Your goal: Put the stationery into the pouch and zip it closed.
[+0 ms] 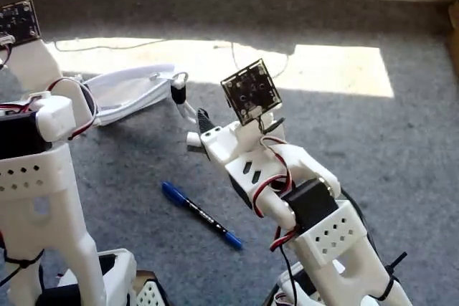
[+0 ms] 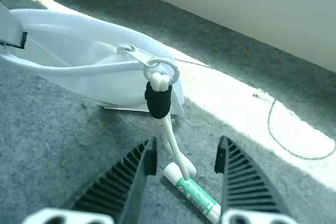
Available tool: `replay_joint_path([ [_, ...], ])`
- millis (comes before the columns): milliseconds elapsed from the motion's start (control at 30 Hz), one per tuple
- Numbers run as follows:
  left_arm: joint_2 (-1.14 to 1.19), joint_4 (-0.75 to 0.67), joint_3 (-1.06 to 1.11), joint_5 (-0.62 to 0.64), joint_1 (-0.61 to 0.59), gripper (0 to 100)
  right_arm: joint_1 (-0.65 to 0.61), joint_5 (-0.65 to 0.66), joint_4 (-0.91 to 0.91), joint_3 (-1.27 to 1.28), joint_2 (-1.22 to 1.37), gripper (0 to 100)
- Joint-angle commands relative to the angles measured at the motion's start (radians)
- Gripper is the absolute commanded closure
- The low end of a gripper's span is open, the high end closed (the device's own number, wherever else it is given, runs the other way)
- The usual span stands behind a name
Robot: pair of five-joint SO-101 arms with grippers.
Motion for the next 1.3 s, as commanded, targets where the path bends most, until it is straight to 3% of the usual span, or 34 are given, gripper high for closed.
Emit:
replay_joint_path([
  [0, -0.024, -0.017, -0.035, 0.041, -0.081, 99, 0.025, 0.015, 0.061, -0.094, 0.074, 82.1],
  [267, -0.024, -0.020, -0.039, 0.048, -0.125, 99, 0.031, 0.028, 0.124, -0.196, 0.335, 82.0],
  [567, -0.024, -0.020, -0.039, 0.049, -0.179, 99, 0.028, 0.273, 0.117, -0.205, 0.573, 81.8],
  [1267, -0.024, -0.021, -0.031, 0.046, -0.179, 99, 0.008, 0.282, 0.102, -0.533, 1.098, 81.7],
])
